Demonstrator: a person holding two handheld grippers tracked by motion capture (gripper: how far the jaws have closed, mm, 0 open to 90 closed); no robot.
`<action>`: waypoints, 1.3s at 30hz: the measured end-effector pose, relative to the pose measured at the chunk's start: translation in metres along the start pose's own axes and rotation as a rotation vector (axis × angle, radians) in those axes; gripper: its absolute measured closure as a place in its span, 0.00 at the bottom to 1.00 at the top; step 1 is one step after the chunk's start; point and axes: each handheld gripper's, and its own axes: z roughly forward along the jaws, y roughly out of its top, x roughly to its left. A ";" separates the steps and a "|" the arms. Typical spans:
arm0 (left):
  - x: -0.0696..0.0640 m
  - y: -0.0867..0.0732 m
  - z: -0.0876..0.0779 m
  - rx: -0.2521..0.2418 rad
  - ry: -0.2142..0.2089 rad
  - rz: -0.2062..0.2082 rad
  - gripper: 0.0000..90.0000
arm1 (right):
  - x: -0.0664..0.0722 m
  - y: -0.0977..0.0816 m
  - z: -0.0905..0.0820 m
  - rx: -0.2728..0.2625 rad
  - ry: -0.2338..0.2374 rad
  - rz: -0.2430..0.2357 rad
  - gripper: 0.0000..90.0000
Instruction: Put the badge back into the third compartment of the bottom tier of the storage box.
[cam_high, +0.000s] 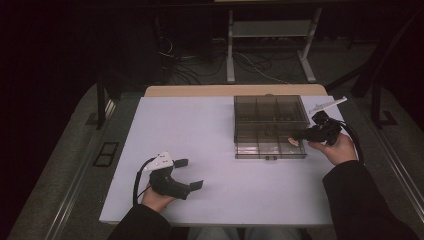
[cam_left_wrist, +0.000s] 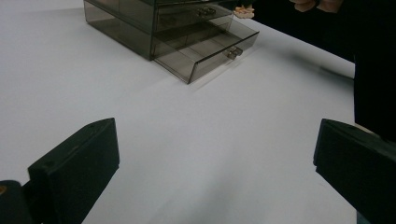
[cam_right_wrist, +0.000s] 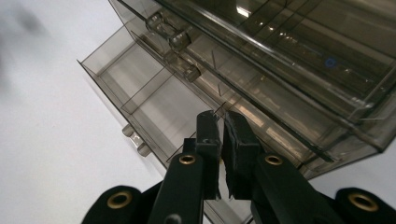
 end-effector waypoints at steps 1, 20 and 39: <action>0.000 0.000 0.000 0.000 0.000 0.000 0.00 | -0.001 0.000 0.001 0.003 0.001 -0.002 0.93; 0.000 0.000 0.000 0.002 0.000 0.001 0.00 | -0.003 -0.006 0.018 0.043 0.003 0.004 0.93; 0.000 0.000 0.001 0.007 -0.001 0.005 0.00 | -0.003 -0.007 0.036 0.082 0.015 0.004 0.93</action>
